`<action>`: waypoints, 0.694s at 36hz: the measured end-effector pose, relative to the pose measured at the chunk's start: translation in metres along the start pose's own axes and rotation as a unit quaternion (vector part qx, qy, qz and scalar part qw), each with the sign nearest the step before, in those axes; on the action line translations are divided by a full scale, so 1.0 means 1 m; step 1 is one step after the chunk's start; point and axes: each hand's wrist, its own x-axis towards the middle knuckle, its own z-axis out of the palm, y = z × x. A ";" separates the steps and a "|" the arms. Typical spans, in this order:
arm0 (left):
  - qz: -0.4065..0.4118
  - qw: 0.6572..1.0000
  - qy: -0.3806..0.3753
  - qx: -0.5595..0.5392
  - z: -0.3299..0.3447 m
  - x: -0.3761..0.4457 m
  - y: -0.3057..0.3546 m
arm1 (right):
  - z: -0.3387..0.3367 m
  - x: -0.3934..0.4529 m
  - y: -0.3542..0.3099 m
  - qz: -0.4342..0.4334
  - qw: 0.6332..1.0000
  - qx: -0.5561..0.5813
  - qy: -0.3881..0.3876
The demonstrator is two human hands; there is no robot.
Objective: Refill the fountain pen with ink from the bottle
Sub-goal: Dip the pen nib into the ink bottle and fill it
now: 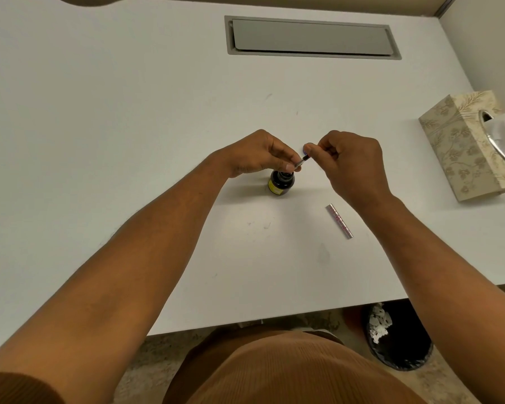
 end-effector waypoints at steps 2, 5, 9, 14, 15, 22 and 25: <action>0.000 1.000 -0.002 0.000 0.000 0.000 0.000 | 0.000 -0.001 0.000 -0.009 1.000 -0.008 0.007; -0.002 1.000 0.000 -0.003 0.000 0.000 -0.001 | 0.002 -0.002 -0.001 -0.021 0.999 -0.020 0.017; -0.001 1.000 -0.003 -0.001 -0.001 0.000 -0.001 | 0.003 -0.002 -0.001 -0.030 0.999 -0.029 0.023; 0.003 1.000 -0.010 0.007 -0.001 0.000 0.000 | 0.006 -0.003 0.000 -0.032 0.999 -0.019 0.039; 0.003 1.000 -0.012 0.010 -0.001 0.000 0.000 | 0.006 -0.004 0.000 -0.033 0.998 -0.018 0.042; 0.007 1.000 -0.018 0.001 -0.001 0.000 0.000 | 0.008 -0.006 0.000 -0.036 0.998 -0.025 0.054; 0.006 1.000 -0.020 -0.005 0.000 0.000 0.000 | 0.009 -0.006 0.000 -0.035 0.997 -0.021 0.060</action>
